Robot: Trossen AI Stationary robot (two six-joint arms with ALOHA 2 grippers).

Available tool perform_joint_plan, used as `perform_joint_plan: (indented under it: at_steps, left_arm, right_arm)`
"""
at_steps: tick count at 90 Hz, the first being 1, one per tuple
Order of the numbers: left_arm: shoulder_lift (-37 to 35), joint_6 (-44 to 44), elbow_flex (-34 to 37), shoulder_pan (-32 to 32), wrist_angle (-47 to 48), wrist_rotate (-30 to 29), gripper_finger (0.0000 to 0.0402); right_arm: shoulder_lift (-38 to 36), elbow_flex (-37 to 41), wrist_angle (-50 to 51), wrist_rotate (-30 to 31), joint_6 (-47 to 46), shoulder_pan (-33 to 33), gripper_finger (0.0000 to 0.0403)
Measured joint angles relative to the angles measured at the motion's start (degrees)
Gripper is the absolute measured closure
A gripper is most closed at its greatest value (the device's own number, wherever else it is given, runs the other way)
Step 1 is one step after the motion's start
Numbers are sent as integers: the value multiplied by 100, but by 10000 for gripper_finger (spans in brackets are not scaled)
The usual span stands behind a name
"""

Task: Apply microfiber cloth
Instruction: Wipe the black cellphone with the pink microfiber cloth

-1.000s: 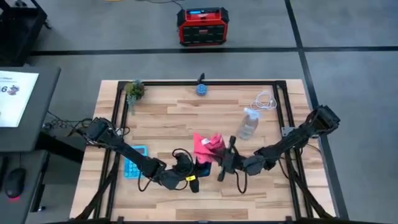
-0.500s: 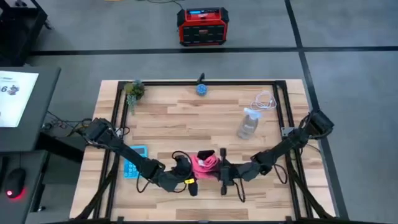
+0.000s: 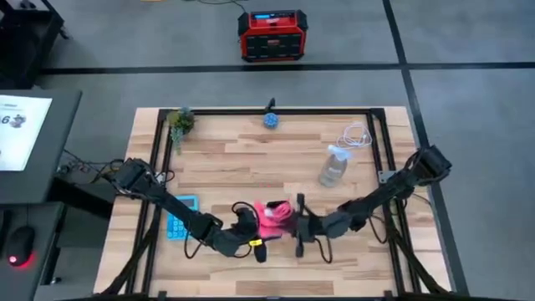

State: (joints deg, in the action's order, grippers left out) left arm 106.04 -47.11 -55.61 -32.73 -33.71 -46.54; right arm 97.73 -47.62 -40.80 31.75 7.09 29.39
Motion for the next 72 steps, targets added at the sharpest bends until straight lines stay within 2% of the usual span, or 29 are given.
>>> perform_joint_plan:
  at_steps: [16,23,29,40,47,53,65,72]
  left_arm:
    - [31,9,17,8,103,44,390]
    - [33,7,17,12,101,38,390]
    - [33,-9,17,19,49,-20,390]
    - [20,-38,17,24,12,-200,390]
    - [7,-50,11,26,-16,-220,390]
    - [-3,-44,4,25,-37,-200,390]
    - [-2,60,7,6,-11,-13,390]
    - [-1,71,7,7,24,3,390]
  right_arm:
    - [167,-32,478,-246,-150,-7,394]
    - [114,-33,697,-153,-159,21,394]
    - [55,-29,810,316,-173,83,394]
    - [-72,2,1097,1811,-360,276,394]
    - [-179,0,1213,2142,-360,341,394]
    - [-247,0,1271,2032,-360,365,394]
    - [-202,2,1245,945,-414,341,394]
    - [-85,-2,1238,768,-540,329,394]
